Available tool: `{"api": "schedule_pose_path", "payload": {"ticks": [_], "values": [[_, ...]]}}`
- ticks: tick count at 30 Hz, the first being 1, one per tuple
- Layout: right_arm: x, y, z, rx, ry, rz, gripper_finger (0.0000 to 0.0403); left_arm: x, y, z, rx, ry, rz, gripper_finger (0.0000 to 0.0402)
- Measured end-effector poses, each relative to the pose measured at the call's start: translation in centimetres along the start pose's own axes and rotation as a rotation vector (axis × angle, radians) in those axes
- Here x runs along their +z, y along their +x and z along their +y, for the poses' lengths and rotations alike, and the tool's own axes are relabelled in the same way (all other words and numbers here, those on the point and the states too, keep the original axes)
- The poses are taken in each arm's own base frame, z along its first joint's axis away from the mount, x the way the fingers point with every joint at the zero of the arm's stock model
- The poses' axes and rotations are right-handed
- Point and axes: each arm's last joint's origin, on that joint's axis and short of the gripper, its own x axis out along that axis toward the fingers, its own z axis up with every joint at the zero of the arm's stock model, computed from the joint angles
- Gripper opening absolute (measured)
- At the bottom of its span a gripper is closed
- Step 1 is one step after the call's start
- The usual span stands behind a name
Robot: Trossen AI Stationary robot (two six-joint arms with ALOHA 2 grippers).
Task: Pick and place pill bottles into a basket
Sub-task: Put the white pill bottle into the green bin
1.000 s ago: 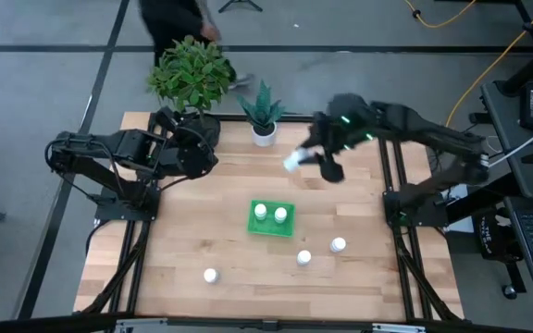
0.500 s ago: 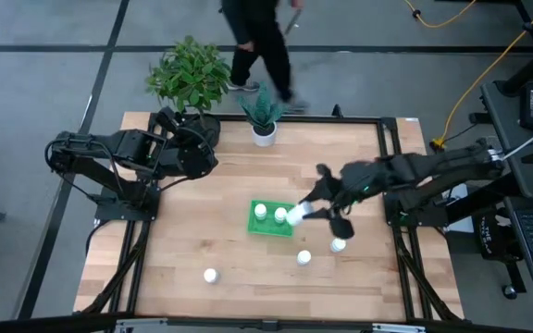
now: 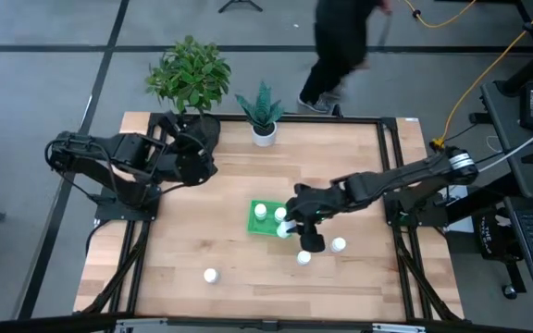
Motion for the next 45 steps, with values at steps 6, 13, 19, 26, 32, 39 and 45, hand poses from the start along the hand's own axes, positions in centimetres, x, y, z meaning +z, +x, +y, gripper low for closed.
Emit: {"api": "schedule_pose_path", "payload": {"ticks": [6, 13, 19, 26, 32, 39, 45], "values": [[-0.5, 2.5, -0.2, -0.015, 0.001, 0.069, 0.0160, -0.1, -0.7, -0.4, -0.029, 0.015, -0.018, 0.0306], [-1.0, 4.3, -1.2, -0.046, 0.015, 0.131, 0.0160, -0.2, -1.2, -0.7, -0.044, 0.025, -0.034, 0.0306], [-1.1, 5.0, -2.1, -0.058, 0.006, 0.150, 0.0161, -0.2, -1.4, -0.8, -0.053, 0.017, -0.041, 0.0306], [-1.0, 5.0, -2.6, -0.064, -0.005, 0.148, 0.0161, -0.2, -1.4, -0.8, -0.054, 0.009, -0.042, 0.0306], [-1.3, 5.2, -2.8, -0.066, -0.006, 0.163, 0.0161, -0.2, -1.4, -0.8, -0.053, 0.005, -0.042, 0.0306], [-1.4, 5.4, -2.8, -0.064, -0.006, 0.168, 0.0161, -0.2, -1.4, -0.8, -0.032, 0.005, -0.051, 0.0306], [-1.8, 6.2, -2.9, -0.064, -0.012, 0.202, 0.0161, -0.2, -1.4, -0.8, -0.031, 0.010, -0.051, 0.0306]]}}
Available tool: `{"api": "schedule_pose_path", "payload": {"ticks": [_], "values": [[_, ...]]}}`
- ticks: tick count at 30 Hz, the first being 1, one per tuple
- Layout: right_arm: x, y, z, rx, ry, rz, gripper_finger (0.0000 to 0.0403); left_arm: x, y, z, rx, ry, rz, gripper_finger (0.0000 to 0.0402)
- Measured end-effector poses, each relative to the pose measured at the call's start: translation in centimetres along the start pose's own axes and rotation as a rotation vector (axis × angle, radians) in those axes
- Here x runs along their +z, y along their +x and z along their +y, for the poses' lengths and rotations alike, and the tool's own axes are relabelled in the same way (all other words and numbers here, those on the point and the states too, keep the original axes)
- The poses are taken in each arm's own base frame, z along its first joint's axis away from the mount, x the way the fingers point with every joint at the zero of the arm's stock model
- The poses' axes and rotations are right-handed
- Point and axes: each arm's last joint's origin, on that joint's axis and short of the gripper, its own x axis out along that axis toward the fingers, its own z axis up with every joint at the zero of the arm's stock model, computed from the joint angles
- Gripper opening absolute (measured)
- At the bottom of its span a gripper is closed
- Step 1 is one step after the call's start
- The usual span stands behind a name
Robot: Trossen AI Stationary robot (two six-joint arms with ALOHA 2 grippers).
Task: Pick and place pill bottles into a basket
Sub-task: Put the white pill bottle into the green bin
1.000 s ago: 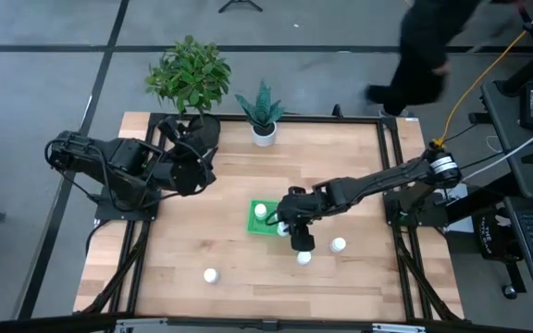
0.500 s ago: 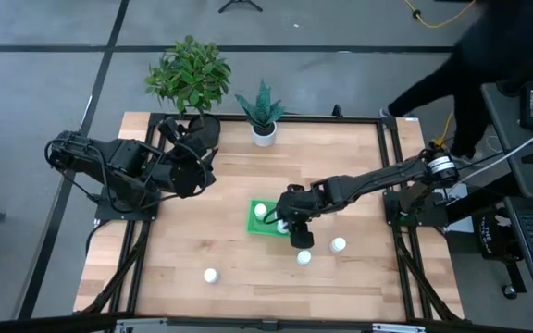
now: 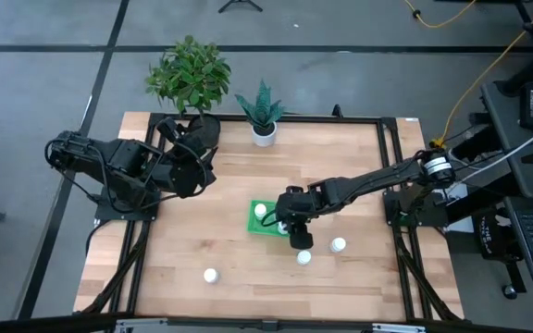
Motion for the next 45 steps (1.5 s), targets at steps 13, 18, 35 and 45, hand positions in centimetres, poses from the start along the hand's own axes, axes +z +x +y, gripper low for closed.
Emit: {"api": "schedule_pose_path", "payload": {"ticks": [13, 18, 35, 45], "values": [[-0.4, 3.0, -0.5, 0.012, 0.002, 0.069, 0.0161, 0.0, 0.0, 0.0, 0.000, 0.001, 0.000, 0.0306], [-0.5, 4.0, -0.6, 0.023, 0.007, 0.092, 0.0162, 0.0, 0.0, 0.0, 0.000, 0.001, 0.000, 0.0306], [-0.5, 4.2, -0.5, 0.039, 0.109, 0.095, 0.0209, 0.0, 0.0, 0.0, 0.000, 0.017, 0.000, 0.0306], [0.1, 3.5, -0.4, 0.056, 0.141, 0.090, 0.0241, 0.0, 0.0, 0.0, 0.000, 0.020, 0.000, 0.0306]]}}
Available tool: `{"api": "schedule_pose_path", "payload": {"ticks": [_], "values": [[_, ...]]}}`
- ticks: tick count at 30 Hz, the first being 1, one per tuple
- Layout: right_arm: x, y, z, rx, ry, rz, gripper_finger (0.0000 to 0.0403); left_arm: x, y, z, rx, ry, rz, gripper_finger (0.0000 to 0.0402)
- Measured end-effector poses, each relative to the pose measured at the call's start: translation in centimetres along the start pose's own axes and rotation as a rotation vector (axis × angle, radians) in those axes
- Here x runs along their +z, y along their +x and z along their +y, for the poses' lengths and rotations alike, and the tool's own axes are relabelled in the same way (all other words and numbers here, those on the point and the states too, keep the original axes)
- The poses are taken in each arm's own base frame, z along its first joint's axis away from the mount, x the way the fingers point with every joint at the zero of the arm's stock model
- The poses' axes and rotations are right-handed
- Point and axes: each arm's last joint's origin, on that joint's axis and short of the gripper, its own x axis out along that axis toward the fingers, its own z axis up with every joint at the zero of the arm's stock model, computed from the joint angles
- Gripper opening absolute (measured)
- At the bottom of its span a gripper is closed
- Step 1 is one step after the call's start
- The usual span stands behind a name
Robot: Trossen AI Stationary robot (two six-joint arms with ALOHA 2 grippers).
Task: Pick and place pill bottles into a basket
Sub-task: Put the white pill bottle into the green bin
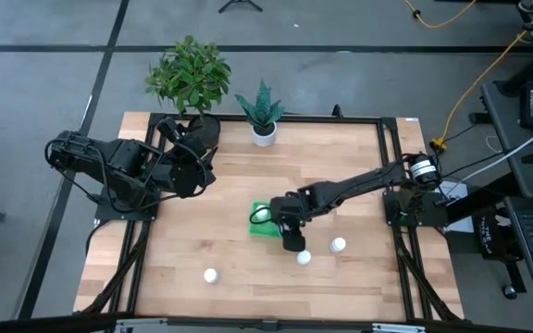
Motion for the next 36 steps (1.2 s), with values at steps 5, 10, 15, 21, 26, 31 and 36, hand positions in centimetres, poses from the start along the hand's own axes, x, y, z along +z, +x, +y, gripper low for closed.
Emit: {"api": "schedule_pose_path", "payload": {"ticks": [5, 10, 15, 21, 26, 31, 36], "values": [[1.2, -1.7, 0.5, -0.002, -0.002, 0.004, 0.0247, 0.0, 0.0, 0.0, 0.000, 0.000, 0.000, 0.0306], [2.1, -3.9, 1.0, -0.036, -0.003, 0.042, 0.0248, 0.0, 0.0, 0.0, 0.000, 0.000, 0.000, 0.0306], [2.8, -7.3, 1.8, -0.157, -0.046, 0.031, 0.0248, -0.1, 0.0, 0.0, -0.006, 0.015, 0.010, 0.0306], [2.1, -13.8, 2.9, -0.420, -0.132, -0.178, 0.0248, -1.1, -0.3, -1.2, -0.105, 0.053, 0.043, 0.0306], [-0.9, -21.0, 2.3, -0.528, -0.045, -0.425, 0.0248, -3.0, -0.2, -3.8, -0.257, 0.006, 0.132, 0.0306], [-6.4, -25.6, 1.5, -0.482, -0.093, -0.589, 0.0248, -3.9, -1.5, -7.1, -0.350, 0.104, 0.095, 0.0306], [-12.1, -26.3, -0.3, -0.380, -0.109, -0.724, 0.0248, -3.3, -3.1, -10.3, -0.496, 0.030, 0.081, 0.0306]]}}
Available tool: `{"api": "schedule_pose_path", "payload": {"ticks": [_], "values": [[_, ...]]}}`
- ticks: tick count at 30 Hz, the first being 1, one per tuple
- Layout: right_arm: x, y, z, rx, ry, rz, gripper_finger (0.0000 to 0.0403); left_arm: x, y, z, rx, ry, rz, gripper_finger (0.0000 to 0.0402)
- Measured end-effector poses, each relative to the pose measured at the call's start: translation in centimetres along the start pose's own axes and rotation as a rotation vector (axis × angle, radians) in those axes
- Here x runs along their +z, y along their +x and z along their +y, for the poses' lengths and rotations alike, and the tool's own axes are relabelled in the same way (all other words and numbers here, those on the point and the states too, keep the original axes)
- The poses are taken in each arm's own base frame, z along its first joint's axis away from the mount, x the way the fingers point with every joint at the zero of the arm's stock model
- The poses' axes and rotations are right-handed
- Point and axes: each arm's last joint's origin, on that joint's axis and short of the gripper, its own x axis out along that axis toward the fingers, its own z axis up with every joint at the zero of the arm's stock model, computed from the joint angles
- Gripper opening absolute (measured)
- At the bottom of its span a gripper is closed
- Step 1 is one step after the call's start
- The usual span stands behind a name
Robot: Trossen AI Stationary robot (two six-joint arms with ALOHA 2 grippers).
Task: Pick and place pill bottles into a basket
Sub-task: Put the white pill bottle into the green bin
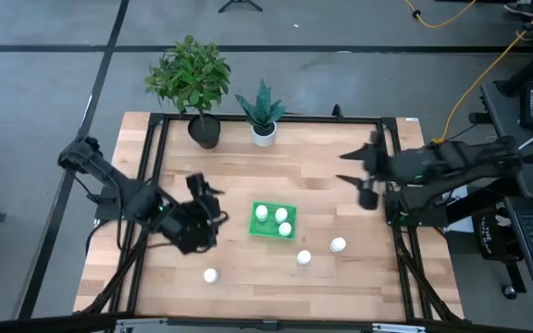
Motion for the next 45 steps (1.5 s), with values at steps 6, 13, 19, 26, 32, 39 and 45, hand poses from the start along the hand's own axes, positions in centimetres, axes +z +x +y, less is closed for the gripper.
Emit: {"api": "schedule_pose_path", "payload": {"ticks": [6, 13, 19, 26, 32, 39, 45], "values": [[-3.2, -1.0, -0.2, 0.217, 0.002, -0.122, 0.0248, 0.1, 0.1, -3.0, -0.127, -0.186, 0.154, 0.0306], [-4.6, -0.2, 0.1, 0.230, -0.089, -0.097, 0.0248, -4.9, 0.2, -7.2, -0.051, -0.236, 0.607, 0.0306], [-4.4, 0.0, 0.2, 0.224, -0.118, -0.120, 0.0248, -6.7, -0.2, -10.3, -0.087, -0.331, 0.739, 0.0314], [-3.9, 0.0, 0.3, 0.220, -0.143, -0.170, 0.0248, -6.8, 0.3, -11.9, -0.104, -0.424, 0.670, 0.0352], [-3.9, 0.4, 0.5, 0.220, -0.147, -0.155, 0.0248, -6.6, 2.1, -13.2, -0.133, -0.426, 0.632, 0.0381], [-4.0, 0.8, 0.8, 0.249, -0.154, -0.137, 0.0248, -7.2, 3.9, -14.5, -0.111, -0.403, 0.636, 0.0399], [-4.0, 1.1, 0.9, 0.255, -0.160, -0.128, 0.0248, -8.8, 5.2, -15.2, -0.040, -0.423, 0.671, 0.0400]]}}
